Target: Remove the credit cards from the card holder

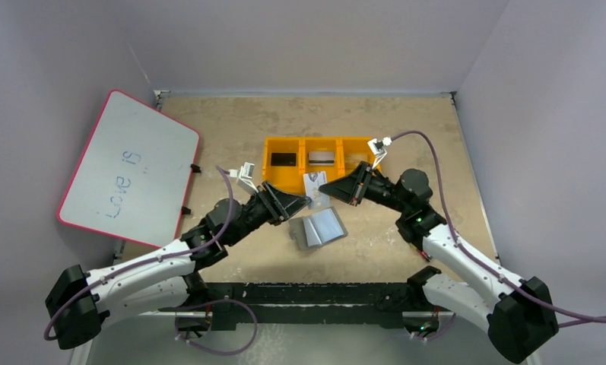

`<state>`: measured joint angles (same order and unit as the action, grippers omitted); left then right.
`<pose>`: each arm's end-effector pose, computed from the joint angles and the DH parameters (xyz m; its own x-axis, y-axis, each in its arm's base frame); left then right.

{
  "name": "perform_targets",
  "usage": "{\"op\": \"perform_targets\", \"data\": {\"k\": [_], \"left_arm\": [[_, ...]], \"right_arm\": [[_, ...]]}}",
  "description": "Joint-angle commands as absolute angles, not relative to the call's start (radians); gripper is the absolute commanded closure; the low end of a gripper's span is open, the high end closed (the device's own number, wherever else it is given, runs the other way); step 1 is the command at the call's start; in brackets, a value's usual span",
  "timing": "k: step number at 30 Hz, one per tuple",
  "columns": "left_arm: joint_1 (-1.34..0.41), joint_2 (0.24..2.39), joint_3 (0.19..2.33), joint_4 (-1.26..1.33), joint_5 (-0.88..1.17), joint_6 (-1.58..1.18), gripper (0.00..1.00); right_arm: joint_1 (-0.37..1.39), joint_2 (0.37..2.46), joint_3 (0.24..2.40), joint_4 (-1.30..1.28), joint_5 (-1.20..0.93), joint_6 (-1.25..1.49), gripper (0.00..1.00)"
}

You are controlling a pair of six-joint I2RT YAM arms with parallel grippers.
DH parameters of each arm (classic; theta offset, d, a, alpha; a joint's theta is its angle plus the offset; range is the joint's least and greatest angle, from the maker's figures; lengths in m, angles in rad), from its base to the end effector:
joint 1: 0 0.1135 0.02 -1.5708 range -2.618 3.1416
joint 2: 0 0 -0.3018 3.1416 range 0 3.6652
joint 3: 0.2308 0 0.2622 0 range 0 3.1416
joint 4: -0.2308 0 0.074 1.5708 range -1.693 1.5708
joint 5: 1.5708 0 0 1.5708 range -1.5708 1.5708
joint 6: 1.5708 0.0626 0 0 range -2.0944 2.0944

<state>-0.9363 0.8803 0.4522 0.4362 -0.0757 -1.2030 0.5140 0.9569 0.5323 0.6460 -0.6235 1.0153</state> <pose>0.1350 -0.1754 0.2959 -0.7058 -0.6107 -0.3590 0.2771 0.2283 -0.9333 0.1781 0.1426 0.3371 -0.6597 0.4196 -0.6234 -0.6345 0.1334 0.7613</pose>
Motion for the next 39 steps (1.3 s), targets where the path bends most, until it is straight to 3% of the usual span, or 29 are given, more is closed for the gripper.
{"op": "perform_targets", "data": {"k": [1, 4, 7, 18, 22, 39], "left_arm": [[-0.936, 0.840, 0.560, 0.092, -0.267, -1.131, 0.52], [-0.936, 0.822, 0.619, -0.148, -0.398, -1.132, 0.50], [-0.935, 0.809, 0.631, -0.276, -0.466, -1.159, 0.48], [-0.936, 0.900, 0.678, -0.422, -0.486, -1.140, 0.47], [-0.936, 0.926, 0.704, -0.451, -0.491, -1.107, 0.38], [-0.933, 0.910, 0.696, -0.439, -0.482, -1.089, 0.32]], "right_arm": [[0.508, 0.896, 0.662, 0.410, -0.473, 0.797, 1.00], [0.509, 0.878, 0.720, 0.235, -0.242, 0.631, 1.00], [0.508, 0.895, 0.726, 0.227, -0.136, 0.415, 1.00], [0.512, 1.212, 0.908, 0.176, -0.108, -0.280, 1.00], [0.517, 1.326, 0.958, 0.174, -0.117, -0.466, 1.00], [0.568, 1.689, 1.186, 0.126, -0.120, -0.779, 1.00]]}}
